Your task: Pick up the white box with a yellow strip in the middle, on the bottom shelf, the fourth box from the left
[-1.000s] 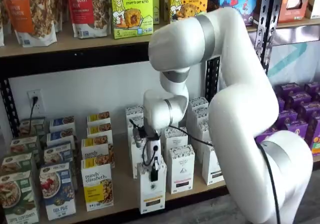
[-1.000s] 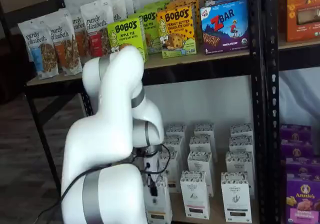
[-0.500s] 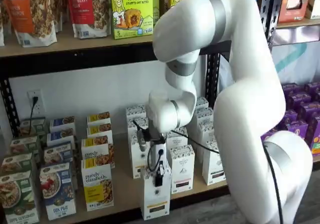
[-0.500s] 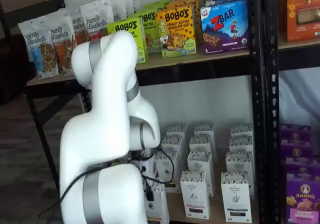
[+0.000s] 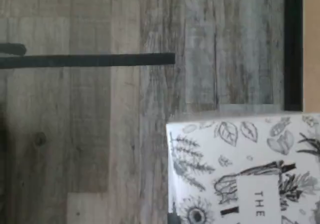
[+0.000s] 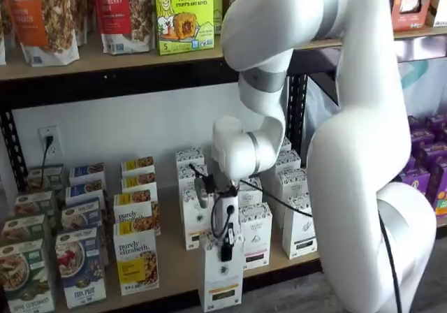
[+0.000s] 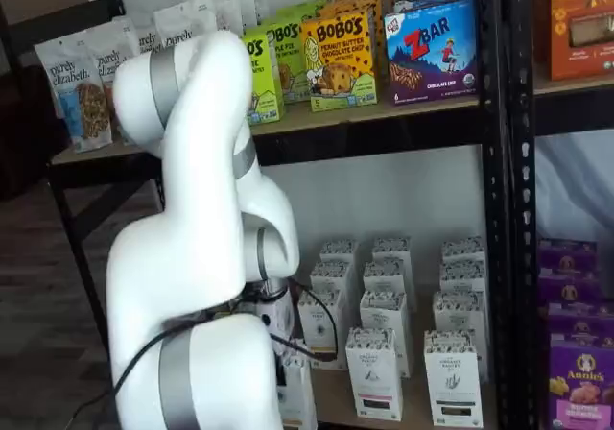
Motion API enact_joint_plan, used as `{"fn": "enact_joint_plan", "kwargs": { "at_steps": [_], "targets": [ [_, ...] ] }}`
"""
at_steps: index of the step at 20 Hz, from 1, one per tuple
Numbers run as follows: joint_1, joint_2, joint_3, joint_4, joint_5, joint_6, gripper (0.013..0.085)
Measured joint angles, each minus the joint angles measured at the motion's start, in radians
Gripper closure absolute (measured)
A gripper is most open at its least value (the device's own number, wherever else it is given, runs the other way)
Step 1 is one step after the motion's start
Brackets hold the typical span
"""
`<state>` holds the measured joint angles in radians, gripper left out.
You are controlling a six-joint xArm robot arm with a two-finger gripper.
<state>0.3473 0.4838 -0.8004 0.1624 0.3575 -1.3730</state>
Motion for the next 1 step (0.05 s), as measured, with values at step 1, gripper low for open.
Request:
{"fn": "enact_joint_plan", "kwargs": {
  "at_steps": [1],
  "targets": [
    [0.001, -0.020, 0.015, 0.002, 0.005, -0.001, 0.0530]
  ]
}}
